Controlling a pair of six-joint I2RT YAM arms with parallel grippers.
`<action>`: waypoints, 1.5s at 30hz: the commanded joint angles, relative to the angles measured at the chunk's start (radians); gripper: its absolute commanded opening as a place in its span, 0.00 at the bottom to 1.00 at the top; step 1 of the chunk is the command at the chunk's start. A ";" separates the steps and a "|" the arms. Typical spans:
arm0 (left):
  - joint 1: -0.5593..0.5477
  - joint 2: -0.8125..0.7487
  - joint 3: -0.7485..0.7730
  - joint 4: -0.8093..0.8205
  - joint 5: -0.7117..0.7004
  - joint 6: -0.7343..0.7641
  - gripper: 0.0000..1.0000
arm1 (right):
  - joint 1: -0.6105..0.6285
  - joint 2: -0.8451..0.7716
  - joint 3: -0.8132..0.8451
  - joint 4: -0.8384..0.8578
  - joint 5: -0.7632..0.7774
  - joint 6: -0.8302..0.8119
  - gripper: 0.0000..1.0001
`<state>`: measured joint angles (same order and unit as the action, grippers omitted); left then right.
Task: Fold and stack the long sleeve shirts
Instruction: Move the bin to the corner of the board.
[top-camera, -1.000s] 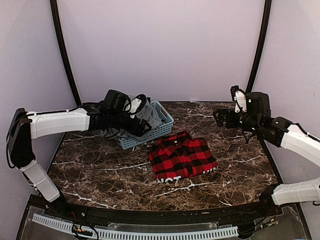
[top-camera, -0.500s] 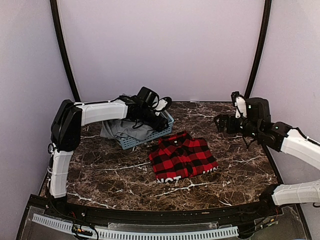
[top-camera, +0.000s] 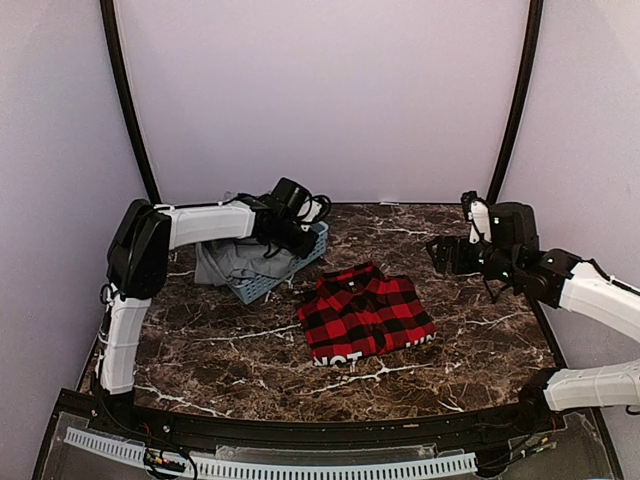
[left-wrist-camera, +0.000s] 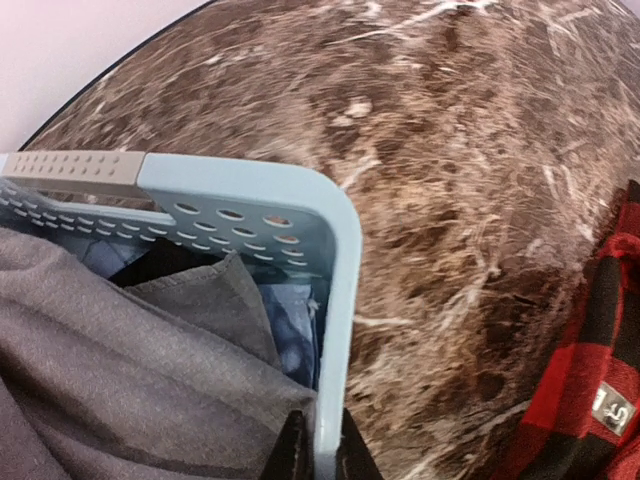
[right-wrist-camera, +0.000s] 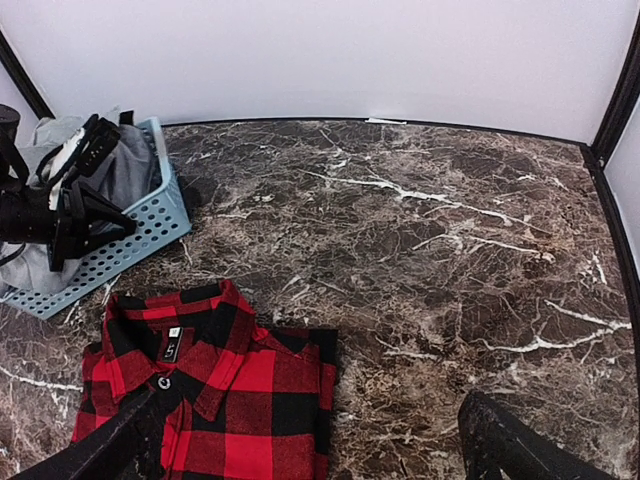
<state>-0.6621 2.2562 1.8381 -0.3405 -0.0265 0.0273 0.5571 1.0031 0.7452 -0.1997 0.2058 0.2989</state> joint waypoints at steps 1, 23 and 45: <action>0.117 -0.145 -0.162 -0.037 -0.117 -0.172 0.03 | 0.003 0.003 -0.019 0.053 -0.008 0.016 0.99; 0.551 -0.050 0.010 0.021 -0.044 -0.116 0.02 | 0.023 0.091 -0.083 0.115 -0.199 0.052 0.99; 0.559 -0.313 -0.067 0.099 0.129 -0.229 0.95 | 0.475 0.728 0.275 -0.041 -0.011 0.104 0.91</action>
<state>-0.0971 2.1422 1.8286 -0.3069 0.0620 -0.1581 1.0134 1.6382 0.9634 -0.1535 0.1287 0.3717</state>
